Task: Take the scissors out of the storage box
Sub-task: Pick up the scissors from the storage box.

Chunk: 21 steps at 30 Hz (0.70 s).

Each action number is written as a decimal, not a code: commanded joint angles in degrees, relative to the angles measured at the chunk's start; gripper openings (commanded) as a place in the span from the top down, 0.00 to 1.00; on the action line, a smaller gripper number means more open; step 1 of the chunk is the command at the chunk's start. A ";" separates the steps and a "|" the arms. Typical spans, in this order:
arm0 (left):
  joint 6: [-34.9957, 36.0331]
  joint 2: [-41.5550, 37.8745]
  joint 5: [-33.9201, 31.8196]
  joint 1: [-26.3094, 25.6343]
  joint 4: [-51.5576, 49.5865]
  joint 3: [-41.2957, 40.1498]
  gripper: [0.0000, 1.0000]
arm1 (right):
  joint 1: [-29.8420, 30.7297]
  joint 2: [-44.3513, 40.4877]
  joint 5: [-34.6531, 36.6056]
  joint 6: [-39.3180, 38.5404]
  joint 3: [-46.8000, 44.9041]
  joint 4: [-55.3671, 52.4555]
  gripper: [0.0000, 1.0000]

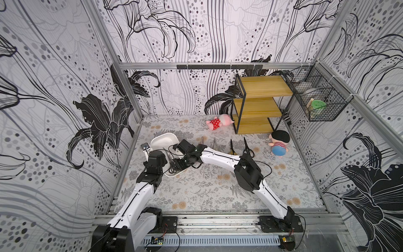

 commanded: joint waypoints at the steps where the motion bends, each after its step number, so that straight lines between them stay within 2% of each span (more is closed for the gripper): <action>1: -0.61 -0.37 -1.85 -0.07 2.36 1.32 1.00 | 0.06 -5.07 1.80 -0.66 -0.49 -1.21 1.00; 15: -0.67 -0.70 -2.43 -0.14 1.98 1.50 1.00 | -0.52 -10.70 6.66 -1.06 -5.62 -2.26 1.00; 21: -0.51 -0.64 -2.16 -0.12 2.34 1.54 1.00 | -0.97 -16.60 10.02 -0.75 -12.07 -3.40 1.00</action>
